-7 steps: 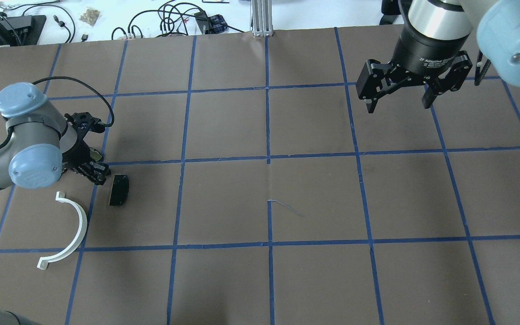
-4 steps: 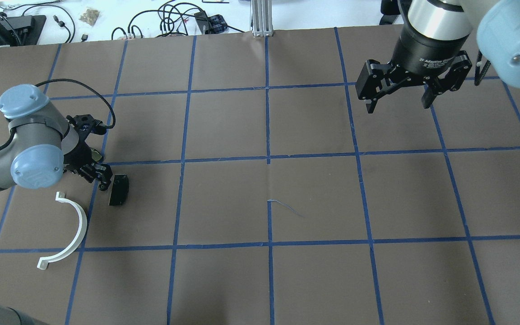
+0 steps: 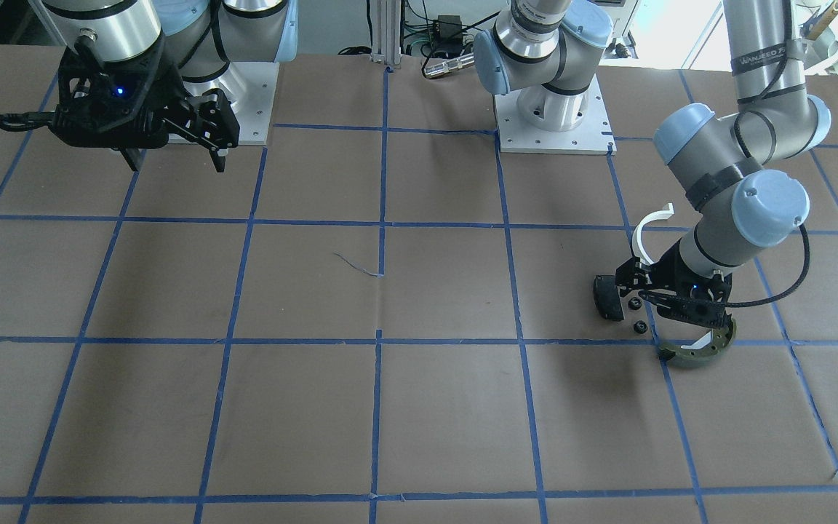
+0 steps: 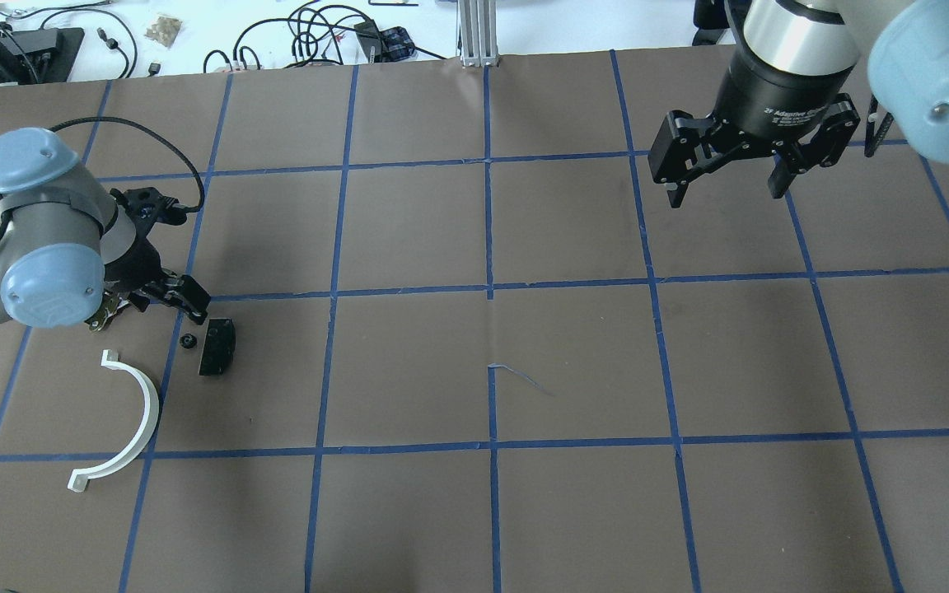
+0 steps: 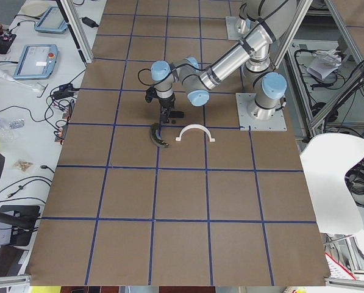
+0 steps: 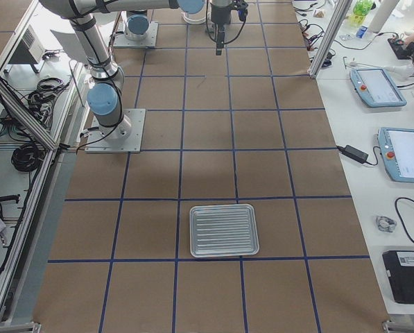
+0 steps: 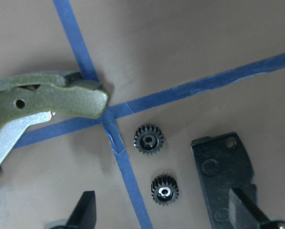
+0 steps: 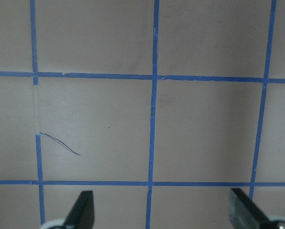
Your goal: Place bearing gear from tray to pile
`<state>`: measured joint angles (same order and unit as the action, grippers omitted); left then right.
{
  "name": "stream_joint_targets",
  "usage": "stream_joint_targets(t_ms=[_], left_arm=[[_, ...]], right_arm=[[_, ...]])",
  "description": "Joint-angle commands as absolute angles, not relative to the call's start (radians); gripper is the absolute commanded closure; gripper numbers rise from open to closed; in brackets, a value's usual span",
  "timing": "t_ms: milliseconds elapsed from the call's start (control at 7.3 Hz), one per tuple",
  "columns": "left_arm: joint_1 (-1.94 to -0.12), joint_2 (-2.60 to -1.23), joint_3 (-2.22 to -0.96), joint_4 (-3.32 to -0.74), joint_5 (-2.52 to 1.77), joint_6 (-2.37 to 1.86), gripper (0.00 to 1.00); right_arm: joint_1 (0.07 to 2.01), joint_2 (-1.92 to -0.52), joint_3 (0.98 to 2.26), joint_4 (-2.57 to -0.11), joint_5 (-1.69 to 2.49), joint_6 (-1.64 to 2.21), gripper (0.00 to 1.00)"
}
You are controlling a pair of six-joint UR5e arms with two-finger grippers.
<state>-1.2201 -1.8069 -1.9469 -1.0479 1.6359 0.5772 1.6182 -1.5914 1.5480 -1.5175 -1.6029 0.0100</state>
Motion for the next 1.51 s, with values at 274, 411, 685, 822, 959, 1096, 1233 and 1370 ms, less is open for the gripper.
stream_joint_targets(t_ms=[274,411,685,822,959,1096,1233,1370], left_arm=[[-1.472,-1.642,-1.491,-1.712,1.621,0.164,0.00],[-1.520,-1.625,-1.458,-1.732,1.615,0.088,0.00],[-1.597,-1.589,-1.477,-1.698,1.599,-0.096,0.00],[-1.606,-1.586,-1.488,-1.672,1.597,-0.098,0.00],[-1.612,-1.588,-1.499,-1.639,1.598,-0.095,0.00],[-1.612,-1.579,-1.500,-1.617,1.603,-0.080,0.00],[-1.612,-1.566,-1.508,-1.612,1.601,-0.071,0.00],[-1.612,-1.562,-1.525,-1.612,1.597,-0.069,0.00]], right_arm=[[1.617,-1.591,1.551,-1.526,-1.601,0.008,0.00],[1.617,-1.589,1.551,-1.526,-1.598,0.009,0.00],[1.605,-1.585,1.554,-1.534,-1.586,0.011,0.00],[1.600,-1.585,1.552,-1.531,-1.589,0.011,0.00],[1.600,-1.585,1.552,-1.532,-1.586,0.011,0.00],[1.598,-1.585,1.552,-1.532,-1.586,0.011,0.00],[1.592,-1.585,1.552,-1.531,-1.586,0.011,0.00],[1.592,-1.586,1.552,-1.531,-1.586,0.011,0.00]])
